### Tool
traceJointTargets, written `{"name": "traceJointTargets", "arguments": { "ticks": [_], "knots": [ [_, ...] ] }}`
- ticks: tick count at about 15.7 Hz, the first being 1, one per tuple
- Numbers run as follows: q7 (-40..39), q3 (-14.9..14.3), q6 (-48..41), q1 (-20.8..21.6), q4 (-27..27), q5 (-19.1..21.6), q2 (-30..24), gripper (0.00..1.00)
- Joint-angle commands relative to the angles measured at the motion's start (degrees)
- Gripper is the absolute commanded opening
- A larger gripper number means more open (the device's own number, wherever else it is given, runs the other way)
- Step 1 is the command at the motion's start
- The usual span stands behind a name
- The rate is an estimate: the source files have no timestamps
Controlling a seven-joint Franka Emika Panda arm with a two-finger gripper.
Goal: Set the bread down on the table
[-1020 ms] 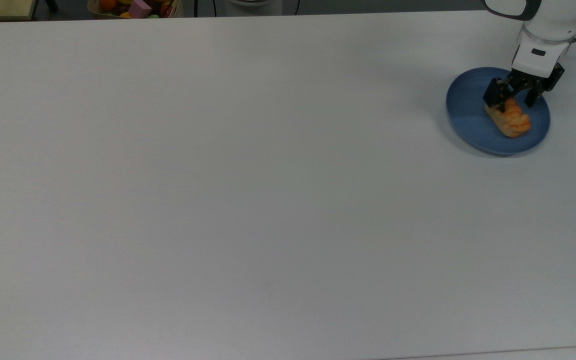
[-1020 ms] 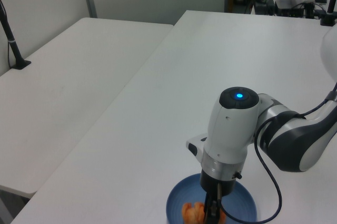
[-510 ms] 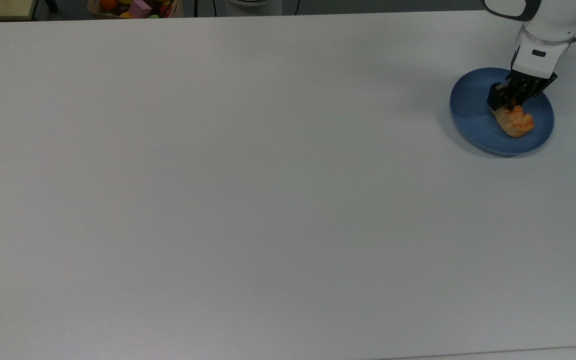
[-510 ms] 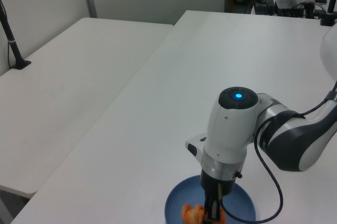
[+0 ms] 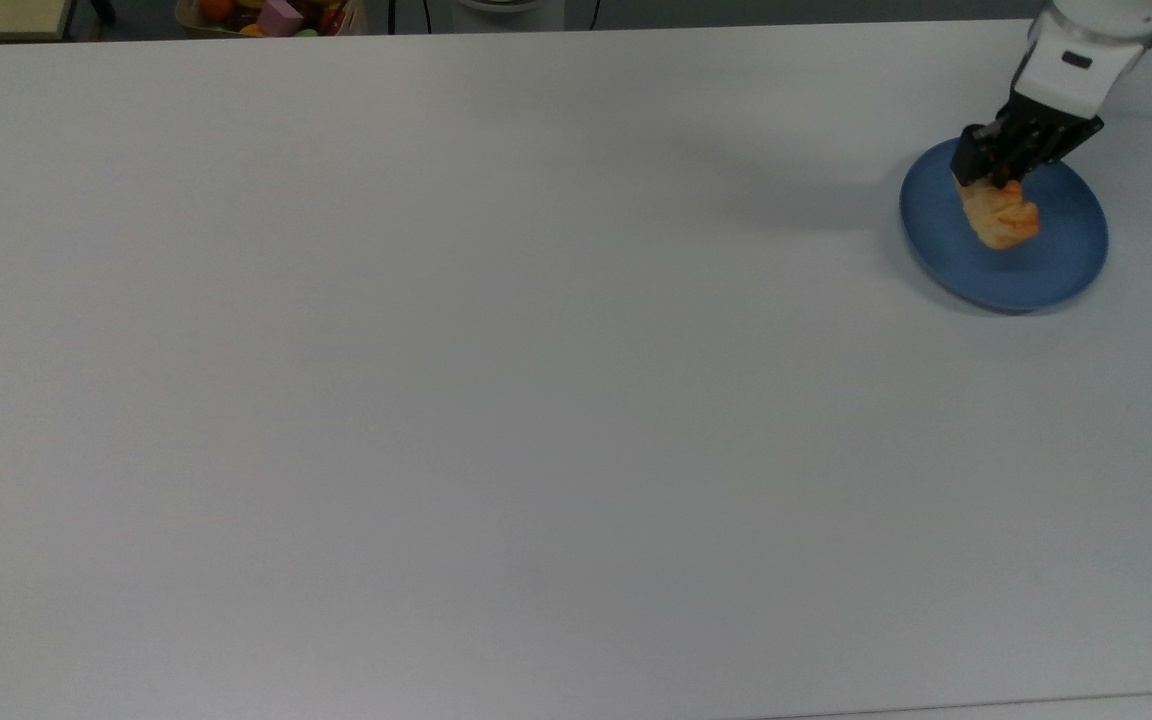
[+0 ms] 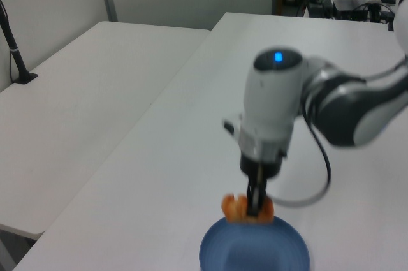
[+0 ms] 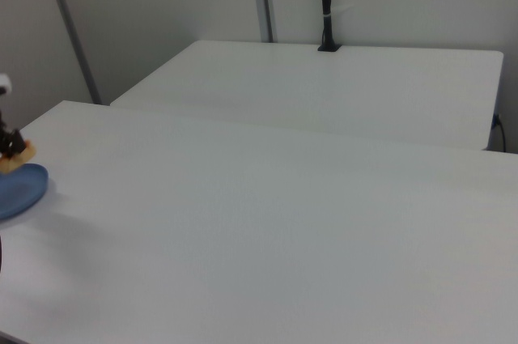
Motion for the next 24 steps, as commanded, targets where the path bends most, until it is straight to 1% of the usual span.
{"name": "traceJointTargets", "arguments": {
  "ticks": [1,4,5,6,8,9,10,12,14,16,18,20,22,24],
  "knots": [
    [-4.19,0.57,-7.11,-8.01,-6.67,0.41,-11.24,0.00],
    [-8.14,0.66,-8.98,-16.79,-13.95,1.99,-18.63,0.00],
    [-10.77,0.66,-8.89,-19.87,-16.85,2.25,-21.00,0.00],
    [-13.67,0.48,-8.89,-22.95,-19.32,3.74,-23.11,0.00],
    [-21.04,-0.83,-9.59,-28.57,-23.10,8.74,-26.55,0.00],
    [-24.73,-1.88,-10.03,-31.04,-25.38,10.07,-28.04,0.00],
    [-27.82,-3.02,-9.95,-32.98,-27.67,10.86,-29.45,0.00],
    [-32.40,-5.13,-8.98,-36.23,-32.50,11.05,-31.04,0.00],
    [-36.36,-7.85,-4.87,-38.61,-37.07,11.05,-31.57,0.00],
    [-38.82,-10.84,0.93,-39.76,-41.29,11.05,-31.66,0.00],
    [-41.72,-12.78,5.68,-40.55,-45.34,10.96,-31.49,0.00],
    [-43.40,-13.23,9.73,-41.17,-47.54,10.87,-30.18,0.00],
    [-43.49,-13.32,10.80,-41.26,-47.64,10.35,-27.45,0.00],
    [-43.49,-13.32,10.97,-41.26,-47.64,9.99,-24.91,0.04]
  ]
}}
